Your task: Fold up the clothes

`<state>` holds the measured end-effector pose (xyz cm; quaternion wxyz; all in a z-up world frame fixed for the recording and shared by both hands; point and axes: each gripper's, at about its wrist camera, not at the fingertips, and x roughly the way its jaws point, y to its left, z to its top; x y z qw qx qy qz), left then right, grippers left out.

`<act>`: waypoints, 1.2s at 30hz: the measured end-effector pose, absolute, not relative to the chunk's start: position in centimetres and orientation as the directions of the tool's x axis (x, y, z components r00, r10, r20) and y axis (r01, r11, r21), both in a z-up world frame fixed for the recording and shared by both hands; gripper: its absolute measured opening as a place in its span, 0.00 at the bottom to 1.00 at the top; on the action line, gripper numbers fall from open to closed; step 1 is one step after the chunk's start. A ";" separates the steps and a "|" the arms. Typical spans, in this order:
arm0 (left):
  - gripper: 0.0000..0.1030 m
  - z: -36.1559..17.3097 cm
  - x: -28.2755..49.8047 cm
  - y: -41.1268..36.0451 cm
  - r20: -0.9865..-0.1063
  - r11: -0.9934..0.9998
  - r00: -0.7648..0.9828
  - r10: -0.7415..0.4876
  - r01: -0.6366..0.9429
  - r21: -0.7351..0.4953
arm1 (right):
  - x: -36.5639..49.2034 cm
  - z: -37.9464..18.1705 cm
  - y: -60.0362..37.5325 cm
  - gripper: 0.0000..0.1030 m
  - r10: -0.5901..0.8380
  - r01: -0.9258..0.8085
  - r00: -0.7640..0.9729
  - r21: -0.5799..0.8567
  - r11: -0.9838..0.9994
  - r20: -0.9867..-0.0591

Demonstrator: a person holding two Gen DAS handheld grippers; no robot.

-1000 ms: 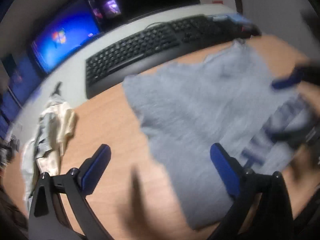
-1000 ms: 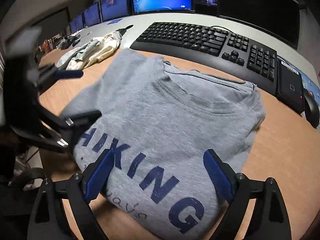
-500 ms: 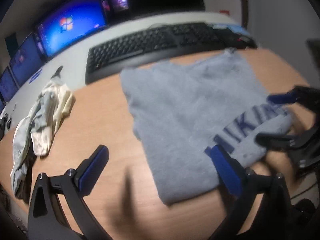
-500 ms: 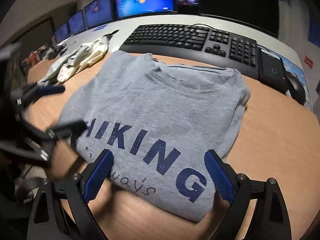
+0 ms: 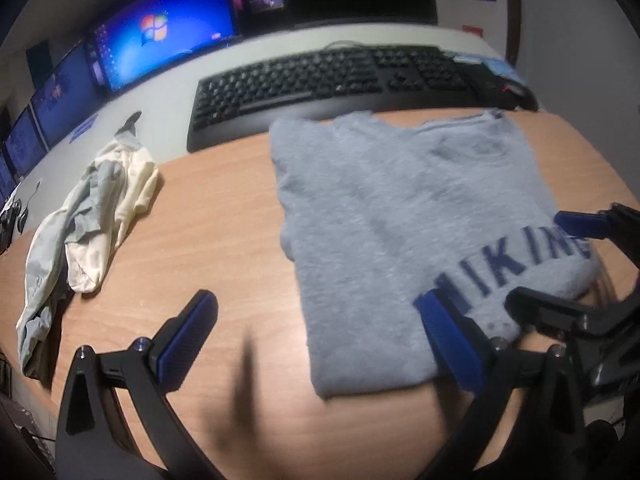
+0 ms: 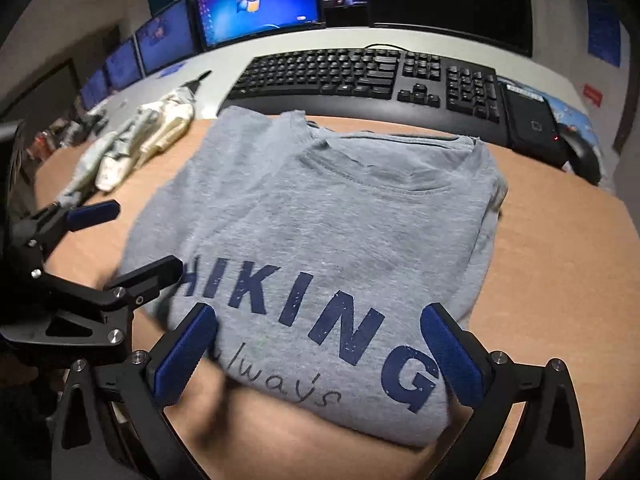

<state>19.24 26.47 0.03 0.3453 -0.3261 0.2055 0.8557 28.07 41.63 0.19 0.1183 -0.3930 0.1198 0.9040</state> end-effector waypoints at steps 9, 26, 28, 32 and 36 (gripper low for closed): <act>1.00 4.1 20.6 27.8 -0.678 -0.655 -0.527 0.512 -0.751 0.089 | 29.5 4.5 43.0 1.00 0.155 -0.326 -0.715 0.130 -0.936 -0.682; 1.00 4.7 20.8 29.8 -0.691 -0.677 -0.582 0.429 -0.714 0.182 | 29.1 4.5 43.5 1.00 0.100 -0.304 -0.691 0.162 -0.939 -0.716; 1.00 4.7 21.0 30.1 -0.682 -0.673 -0.593 0.428 -0.713 0.197 | 29.0 4.8 43.2 1.00 0.140 -0.306 -0.682 0.107 -0.946 -0.718; 1.00 4.4 21.0 30.5 -0.688 -0.646 -0.573 0.445 -0.738 0.196 | 28.9 4.9 42.9 1.00 0.168 -0.294 -0.662 0.046 -0.955 -0.730; 1.00 3.2 20.6 30.8 -0.698 -0.640 -0.587 0.409 -0.730 0.238 | 27.9 3.9 43.2 1.00 0.206 -0.310 -0.610 -0.009 -0.951 -0.765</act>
